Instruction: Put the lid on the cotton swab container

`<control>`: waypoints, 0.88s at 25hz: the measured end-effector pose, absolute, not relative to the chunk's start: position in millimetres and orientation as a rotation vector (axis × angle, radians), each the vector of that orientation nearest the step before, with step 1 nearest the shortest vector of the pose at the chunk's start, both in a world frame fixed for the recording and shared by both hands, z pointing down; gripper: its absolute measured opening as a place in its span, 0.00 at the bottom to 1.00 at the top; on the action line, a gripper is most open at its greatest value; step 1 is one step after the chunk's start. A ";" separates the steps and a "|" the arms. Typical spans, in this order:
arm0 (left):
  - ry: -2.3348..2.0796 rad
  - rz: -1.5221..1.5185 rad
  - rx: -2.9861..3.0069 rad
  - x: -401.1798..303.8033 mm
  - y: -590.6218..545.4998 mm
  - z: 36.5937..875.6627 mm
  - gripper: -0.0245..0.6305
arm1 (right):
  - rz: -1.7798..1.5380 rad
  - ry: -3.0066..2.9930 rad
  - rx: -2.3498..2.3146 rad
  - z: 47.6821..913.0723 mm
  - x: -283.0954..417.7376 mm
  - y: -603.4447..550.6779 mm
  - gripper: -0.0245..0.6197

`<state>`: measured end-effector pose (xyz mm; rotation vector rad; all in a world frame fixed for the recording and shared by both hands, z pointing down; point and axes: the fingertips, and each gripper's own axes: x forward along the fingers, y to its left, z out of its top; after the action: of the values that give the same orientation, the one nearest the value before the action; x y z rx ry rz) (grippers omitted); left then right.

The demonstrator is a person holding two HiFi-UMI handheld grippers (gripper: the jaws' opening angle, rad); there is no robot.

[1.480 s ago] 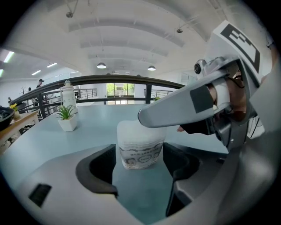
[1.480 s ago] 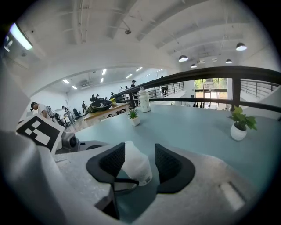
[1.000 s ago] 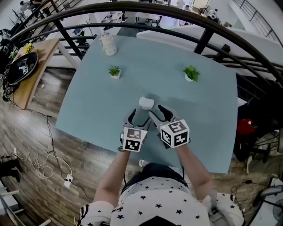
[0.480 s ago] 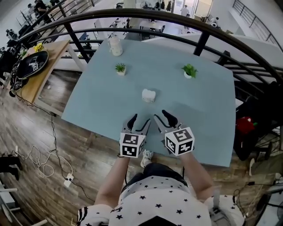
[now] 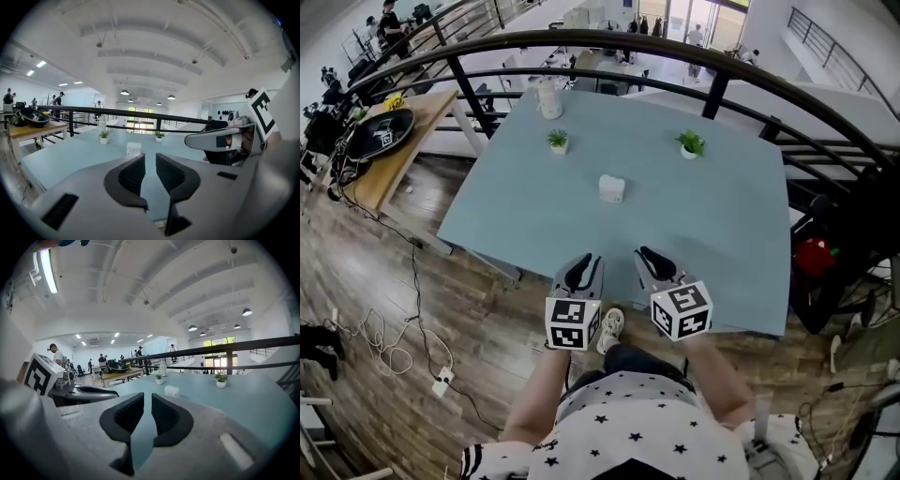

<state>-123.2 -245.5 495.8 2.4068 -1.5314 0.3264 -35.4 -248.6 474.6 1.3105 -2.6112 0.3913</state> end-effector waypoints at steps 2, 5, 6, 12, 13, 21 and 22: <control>-1.541 0.312 2.397 -126.0 -227.3 494.0 0.12 | 0.390 -2.612 1.314 474.4 -32.9 -230.8 0.12; -1.547 0.280 2.391 -128.1 -201.2 489.0 0.09 | 0.376 -2.620 1.309 471.7 -30.1 -205.3 0.09; -1.551 0.270 2.389 -128.4 -193.5 487.3 0.09 | 0.369 -2.625 1.304 470.7 -29.6 -198.1 0.09; -1.517 0.264 2.404 -123.9 -152.2 484.4 0.07 | 0.345 -2.657 1.271 465.0 -30.3 -159.3 0.05; -1.510 0.266 2.411 -123.4 -146.1 483.6 0.06 | 0.342 -2.659 1.268 464.7 -30.4 -153.4 0.05; -1.489 0.245 2.418 -123.0 -116.6 482.1 0.04 | 0.328 -2.666 1.292 462.5 -24.0 -125.6 0.05; -1.485 0.244 2.423 -122.2 -115.6 482.0 0.04 | 0.325 -2.667 1.296 461.8 -23.5 -124.5 0.05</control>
<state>-122.2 -115.6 482.0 2.4228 -1.4854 0.2439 -23.5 -124.5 461.8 1.2963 -2.6666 0.3249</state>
